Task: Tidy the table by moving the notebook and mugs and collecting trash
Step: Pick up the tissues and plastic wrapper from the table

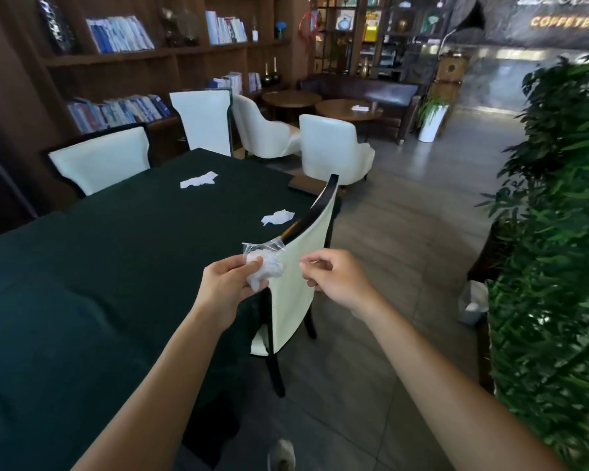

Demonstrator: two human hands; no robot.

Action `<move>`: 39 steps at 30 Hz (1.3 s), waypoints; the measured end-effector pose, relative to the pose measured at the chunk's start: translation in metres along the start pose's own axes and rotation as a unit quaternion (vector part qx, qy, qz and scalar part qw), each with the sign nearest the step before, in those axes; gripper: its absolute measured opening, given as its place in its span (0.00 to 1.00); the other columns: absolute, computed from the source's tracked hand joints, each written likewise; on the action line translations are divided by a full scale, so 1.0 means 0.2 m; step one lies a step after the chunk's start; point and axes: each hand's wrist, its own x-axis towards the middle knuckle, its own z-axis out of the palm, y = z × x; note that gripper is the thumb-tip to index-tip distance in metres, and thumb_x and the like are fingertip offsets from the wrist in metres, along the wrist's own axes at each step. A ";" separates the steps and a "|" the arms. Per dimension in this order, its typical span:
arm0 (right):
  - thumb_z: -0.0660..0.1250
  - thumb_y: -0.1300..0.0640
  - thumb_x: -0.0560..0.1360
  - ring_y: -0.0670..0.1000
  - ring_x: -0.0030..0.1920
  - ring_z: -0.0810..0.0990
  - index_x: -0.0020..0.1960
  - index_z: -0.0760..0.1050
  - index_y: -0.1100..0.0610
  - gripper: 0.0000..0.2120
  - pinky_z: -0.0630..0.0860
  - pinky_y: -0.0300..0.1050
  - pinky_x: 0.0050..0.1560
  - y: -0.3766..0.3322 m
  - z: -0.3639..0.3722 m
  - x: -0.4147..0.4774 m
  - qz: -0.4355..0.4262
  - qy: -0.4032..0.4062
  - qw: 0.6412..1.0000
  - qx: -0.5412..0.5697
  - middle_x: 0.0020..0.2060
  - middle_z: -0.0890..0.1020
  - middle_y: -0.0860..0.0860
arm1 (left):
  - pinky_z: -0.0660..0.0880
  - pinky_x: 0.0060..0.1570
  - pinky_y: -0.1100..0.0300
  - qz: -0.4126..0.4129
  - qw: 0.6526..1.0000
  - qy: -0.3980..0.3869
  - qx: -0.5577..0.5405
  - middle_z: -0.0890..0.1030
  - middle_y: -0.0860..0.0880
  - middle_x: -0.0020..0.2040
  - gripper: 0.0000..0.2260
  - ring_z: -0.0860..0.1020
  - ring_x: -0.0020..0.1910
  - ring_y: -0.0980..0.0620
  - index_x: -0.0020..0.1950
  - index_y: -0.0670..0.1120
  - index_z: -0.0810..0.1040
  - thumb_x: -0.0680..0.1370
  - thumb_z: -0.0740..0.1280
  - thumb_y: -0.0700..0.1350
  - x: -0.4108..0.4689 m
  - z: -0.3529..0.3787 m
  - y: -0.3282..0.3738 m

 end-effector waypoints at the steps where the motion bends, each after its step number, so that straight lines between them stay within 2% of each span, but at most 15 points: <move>1: 0.71 0.49 0.74 0.42 0.35 0.86 0.46 0.84 0.48 0.04 0.83 0.49 0.45 0.01 -0.02 0.08 -0.003 0.003 1.000 -0.005 0.34 0.87 0.44 | 0.85 0.53 0.52 0.001 1.000 0.000 0.001 0.86 0.32 0.55 0.09 0.87 0.55 0.38 0.53 0.32 0.84 0.80 0.72 0.39 0.10 0.03 0.00; 4: 0.71 0.51 0.75 0.42 0.35 0.85 0.43 0.84 0.47 0.03 0.82 0.45 0.42 0.01 -0.08 0.34 -0.005 0.008 1.000 -0.009 0.32 0.86 0.42 | 0.86 0.50 0.55 0.002 1.000 0.002 -0.002 0.84 0.29 0.57 0.09 0.86 0.50 0.41 0.54 0.31 0.84 0.80 0.73 0.39 0.37 0.11 0.01; 7: 0.71 0.53 0.76 0.42 0.35 0.85 0.43 0.83 0.46 0.05 0.82 0.43 0.43 0.01 -0.11 0.62 0.007 0.014 1.000 -0.016 0.32 0.85 0.43 | 0.85 0.51 0.51 -0.011 1.000 -0.006 -0.014 0.84 0.28 0.52 0.11 0.85 0.45 0.41 0.55 0.30 0.83 0.80 0.73 0.39 0.65 0.16 0.03; 9: 0.71 0.55 0.78 0.42 0.35 0.84 0.45 0.84 0.48 0.05 0.81 0.41 0.43 0.01 -0.11 0.82 0.019 0.007 1.000 -0.023 0.35 0.86 0.45 | 0.84 0.54 0.48 -0.021 0.999 -0.002 -0.025 0.86 0.30 0.51 0.08 0.85 0.44 0.41 0.52 0.33 0.85 0.79 0.74 0.39 0.85 0.17 0.06; 11: 0.71 0.56 0.78 0.42 0.35 0.84 0.50 0.85 0.52 0.04 0.80 0.38 0.42 0.02 -0.09 1.02 0.036 0.001 0.999 -0.029 0.38 0.86 0.47 | 0.85 0.53 0.50 -0.024 0.999 0.007 -0.025 0.87 0.33 0.52 0.05 0.87 0.43 0.45 0.49 0.37 0.86 0.79 0.74 0.38 1.03 0.17 0.07; 13: 0.71 0.57 0.78 0.41 0.34 0.83 0.51 0.85 0.53 0.05 0.78 0.37 0.41 0.06 -0.08 1.17 0.041 0.002 0.998 -0.041 0.37 0.86 0.47 | 0.86 0.52 0.53 -0.032 0.999 0.015 -0.027 0.87 0.35 0.54 0.03 0.88 0.45 0.47 0.49 0.38 0.86 0.79 0.74 0.38 1.20 0.17 0.07; 17: 0.70 0.54 0.74 0.41 0.34 0.84 0.46 0.85 0.50 0.05 0.80 0.41 0.43 0.15 -0.05 1.42 0.065 -0.013 0.996 -0.061 0.32 0.85 0.43 | 0.84 0.56 0.50 -0.057 0.997 0.038 -0.028 0.86 0.33 0.57 0.04 0.86 0.51 0.44 0.51 0.37 0.86 0.79 0.74 0.38 1.49 0.18 0.06; 22: 0.71 0.53 0.74 0.41 0.34 0.85 0.45 0.86 0.49 0.05 0.79 0.39 0.42 0.22 -0.05 1.73 0.081 -0.022 0.993 -0.079 0.34 0.87 0.44 | 0.82 0.61 0.47 -0.077 0.995 0.056 -0.043 0.85 0.32 0.59 0.09 0.85 0.52 0.41 0.57 0.34 0.83 0.79 0.73 0.36 1.72 0.19 0.04; 25: 0.71 0.52 0.75 0.40 0.35 0.86 0.47 0.86 0.48 0.05 0.79 0.38 0.42 0.26 -0.05 1.94 0.077 -0.041 0.991 -0.098 0.36 0.87 0.44 | 0.82 0.63 0.45 -0.087 0.992 0.077 -0.053 0.85 0.33 0.59 0.08 0.85 0.52 0.41 0.57 0.35 0.84 0.79 0.73 0.36 1.87 0.19 0.02; 30: 0.68 0.52 0.77 0.47 0.46 0.85 0.51 0.86 0.49 0.08 0.79 0.42 0.49 0.37 -0.06 2.29 0.032 -0.115 0.971 -0.206 0.40 0.86 0.45 | 0.84 0.57 0.50 -0.104 0.985 0.127 -0.051 0.87 0.36 0.57 0.03 0.87 0.53 0.41 0.51 0.39 0.85 0.79 0.74 0.37 2.12 0.22 -0.03; 34: 0.69 0.53 0.78 0.48 0.45 0.82 0.53 0.85 0.51 0.07 0.72 0.36 0.38 0.50 -0.05 2.63 0.011 -0.185 0.943 -0.276 0.41 0.84 0.45 | 0.85 0.50 0.56 -0.092 0.979 0.177 -0.043 0.86 0.35 0.56 0.01 0.86 0.47 0.44 0.49 0.40 0.85 0.79 0.74 0.37 2.32 0.24 -0.05; 36: 0.69 0.53 0.79 0.50 0.46 0.83 0.55 0.85 0.53 0.09 0.74 0.38 0.39 0.56 -0.02 2.81 -0.001 -0.224 0.926 -0.305 0.43 0.83 0.47 | 0.85 0.51 0.55 -0.090 0.972 0.212 -0.043 0.86 0.35 0.57 0.02 0.86 0.48 0.44 0.50 0.39 0.85 0.79 0.74 0.38 2.41 0.25 -0.06; 39: 0.66 0.55 0.79 0.54 0.49 0.84 0.53 0.85 0.54 0.09 0.81 0.48 0.49 0.64 0.04 3.02 0.008 -0.278 0.900 -0.335 0.49 0.85 0.51 | 0.83 0.58 0.50 -0.102 0.955 0.271 -0.061 0.86 0.35 0.58 0.05 0.85 0.50 0.42 0.53 0.38 0.84 0.79 0.74 0.37 2.50 0.28 -0.08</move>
